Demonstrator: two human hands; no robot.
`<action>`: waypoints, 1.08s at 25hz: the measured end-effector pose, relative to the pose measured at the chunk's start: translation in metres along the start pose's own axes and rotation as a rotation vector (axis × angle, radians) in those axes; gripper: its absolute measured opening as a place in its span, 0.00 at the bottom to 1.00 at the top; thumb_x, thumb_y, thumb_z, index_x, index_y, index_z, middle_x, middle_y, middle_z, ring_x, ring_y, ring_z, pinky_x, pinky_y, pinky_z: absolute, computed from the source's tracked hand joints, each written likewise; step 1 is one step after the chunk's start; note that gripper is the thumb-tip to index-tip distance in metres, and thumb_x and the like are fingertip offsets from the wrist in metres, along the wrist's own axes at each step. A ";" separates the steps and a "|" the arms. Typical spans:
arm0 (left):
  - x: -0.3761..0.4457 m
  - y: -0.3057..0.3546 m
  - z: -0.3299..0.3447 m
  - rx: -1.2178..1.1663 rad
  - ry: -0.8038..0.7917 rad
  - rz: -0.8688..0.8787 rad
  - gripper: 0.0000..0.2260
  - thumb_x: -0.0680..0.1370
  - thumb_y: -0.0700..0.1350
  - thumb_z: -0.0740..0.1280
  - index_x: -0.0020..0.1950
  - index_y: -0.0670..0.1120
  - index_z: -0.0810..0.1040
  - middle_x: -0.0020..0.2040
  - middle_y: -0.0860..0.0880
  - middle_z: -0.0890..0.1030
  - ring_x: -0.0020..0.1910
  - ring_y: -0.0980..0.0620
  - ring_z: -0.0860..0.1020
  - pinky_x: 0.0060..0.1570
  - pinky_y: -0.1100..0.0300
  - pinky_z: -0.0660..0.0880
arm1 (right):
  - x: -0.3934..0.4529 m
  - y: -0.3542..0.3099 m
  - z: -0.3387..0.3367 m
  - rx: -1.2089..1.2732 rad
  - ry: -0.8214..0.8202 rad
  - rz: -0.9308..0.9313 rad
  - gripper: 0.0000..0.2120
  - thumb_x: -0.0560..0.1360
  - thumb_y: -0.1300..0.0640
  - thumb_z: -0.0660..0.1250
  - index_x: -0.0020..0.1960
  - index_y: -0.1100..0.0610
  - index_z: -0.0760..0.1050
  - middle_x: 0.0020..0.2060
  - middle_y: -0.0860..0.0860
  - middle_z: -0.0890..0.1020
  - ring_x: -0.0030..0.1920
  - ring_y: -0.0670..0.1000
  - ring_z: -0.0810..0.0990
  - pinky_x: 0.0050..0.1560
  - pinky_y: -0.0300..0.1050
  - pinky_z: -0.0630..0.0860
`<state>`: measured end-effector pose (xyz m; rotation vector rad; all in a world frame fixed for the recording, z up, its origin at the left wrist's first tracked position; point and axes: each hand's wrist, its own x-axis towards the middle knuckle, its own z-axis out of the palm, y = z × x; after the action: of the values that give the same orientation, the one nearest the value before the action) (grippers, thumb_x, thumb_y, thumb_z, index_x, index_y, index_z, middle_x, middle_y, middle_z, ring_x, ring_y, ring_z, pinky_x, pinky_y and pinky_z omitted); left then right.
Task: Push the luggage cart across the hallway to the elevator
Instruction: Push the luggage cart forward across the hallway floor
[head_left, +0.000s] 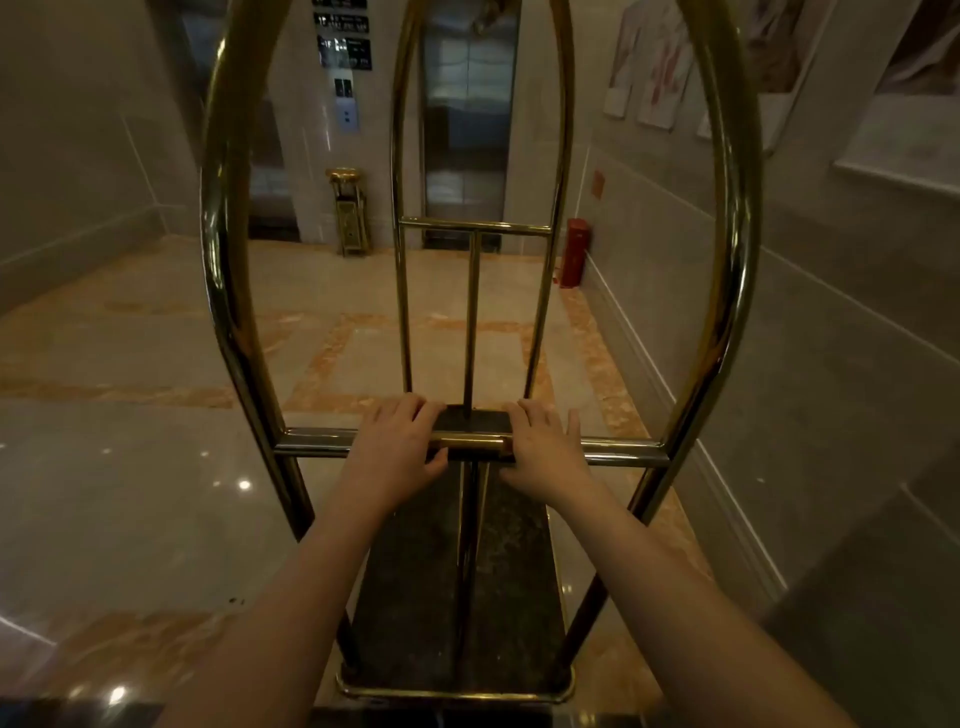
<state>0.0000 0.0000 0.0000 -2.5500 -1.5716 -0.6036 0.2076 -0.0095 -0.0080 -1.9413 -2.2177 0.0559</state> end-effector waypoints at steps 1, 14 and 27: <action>0.004 -0.001 0.004 0.005 -0.031 -0.002 0.25 0.75 0.54 0.67 0.70 0.50 0.66 0.65 0.48 0.72 0.65 0.47 0.68 0.67 0.48 0.66 | 0.003 0.001 0.002 -0.015 -0.032 0.002 0.39 0.73 0.49 0.71 0.76 0.53 0.54 0.74 0.53 0.60 0.75 0.56 0.53 0.72 0.66 0.43; 0.038 -0.013 0.057 0.093 -0.147 -0.120 0.10 0.72 0.52 0.71 0.51 0.56 0.75 0.44 0.54 0.79 0.46 0.51 0.76 0.48 0.53 0.69 | 0.031 0.020 0.021 -0.162 0.098 -0.131 0.07 0.75 0.55 0.69 0.51 0.52 0.75 0.39 0.48 0.80 0.38 0.52 0.79 0.34 0.45 0.66; 0.119 -0.031 0.074 0.131 -0.130 -0.147 0.10 0.72 0.51 0.73 0.50 0.53 0.76 0.45 0.50 0.80 0.49 0.47 0.77 0.52 0.50 0.71 | 0.111 0.040 0.020 -0.211 0.078 -0.111 0.11 0.76 0.54 0.69 0.57 0.52 0.74 0.43 0.50 0.81 0.43 0.54 0.79 0.37 0.47 0.67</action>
<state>0.0409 0.1347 -0.0281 -2.4382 -1.7886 -0.3394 0.2295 0.1073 -0.0202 -1.8788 -2.3571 -0.2761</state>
